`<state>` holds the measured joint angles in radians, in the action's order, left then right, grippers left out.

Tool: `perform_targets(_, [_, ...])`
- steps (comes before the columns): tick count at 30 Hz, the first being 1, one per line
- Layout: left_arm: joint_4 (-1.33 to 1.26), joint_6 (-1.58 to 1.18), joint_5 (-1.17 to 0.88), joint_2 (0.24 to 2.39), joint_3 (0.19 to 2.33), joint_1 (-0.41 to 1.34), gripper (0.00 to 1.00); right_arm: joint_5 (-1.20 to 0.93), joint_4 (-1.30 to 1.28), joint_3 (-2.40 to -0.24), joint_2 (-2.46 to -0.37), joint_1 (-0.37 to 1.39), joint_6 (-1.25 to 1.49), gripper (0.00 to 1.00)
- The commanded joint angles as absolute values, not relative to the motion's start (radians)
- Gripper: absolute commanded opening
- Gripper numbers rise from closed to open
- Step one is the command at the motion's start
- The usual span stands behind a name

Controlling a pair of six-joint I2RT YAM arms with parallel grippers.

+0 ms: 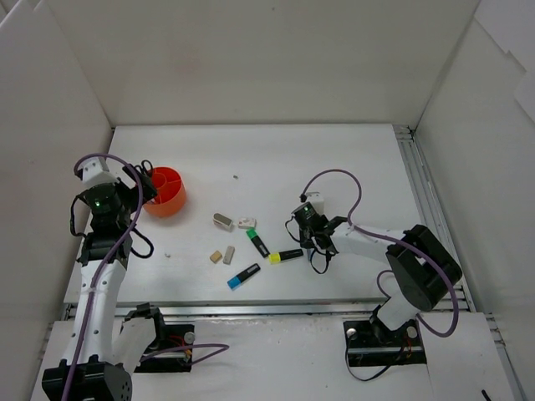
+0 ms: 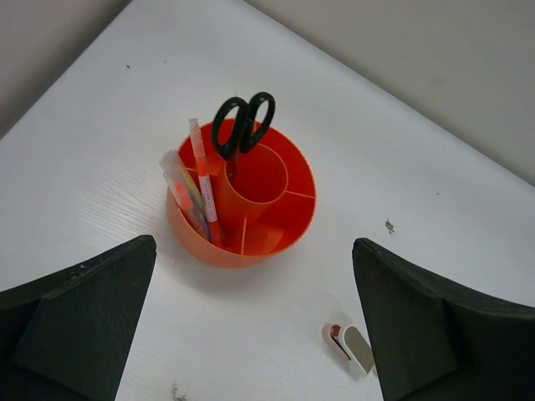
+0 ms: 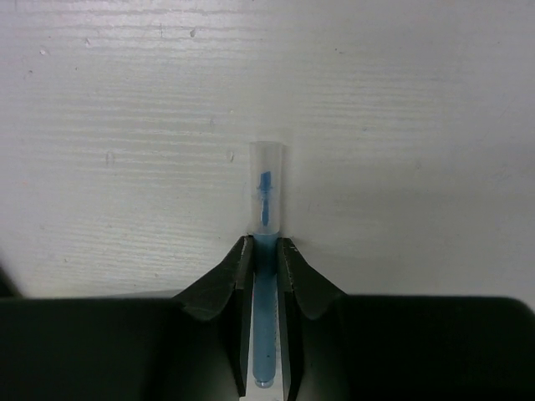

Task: Sort the stationery into containers
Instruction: Pick up the pen from the center of the board.

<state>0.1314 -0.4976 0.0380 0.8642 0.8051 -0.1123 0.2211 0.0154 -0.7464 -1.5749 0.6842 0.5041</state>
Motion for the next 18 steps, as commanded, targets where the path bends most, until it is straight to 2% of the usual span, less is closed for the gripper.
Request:
perform_targets(1, [0.074,-0.482,-0.101,0.876,0.841,-0.112,1.00,0.199,-0.144,-0.703,-1.595,0.706,0.526,0.00])
perform_targets(6, [0.060,-0.495,-0.274,0.913,0.867,-0.103,1.00,0.169,-0.086,-0.751,-1.511,0.704,0.401,0.00])
perform_targets(11, [0.058,-0.514,-0.414,0.940,0.893,-0.019,1.00,0.109,-0.006,-0.799,-1.421,0.704,0.197,0.00])
perform_targets(18, [-0.110,-0.623,-0.532,1.035,0.868,0.159,1.00,-0.229,0.294,-0.789,-1.330,0.713,0.069,0.00])
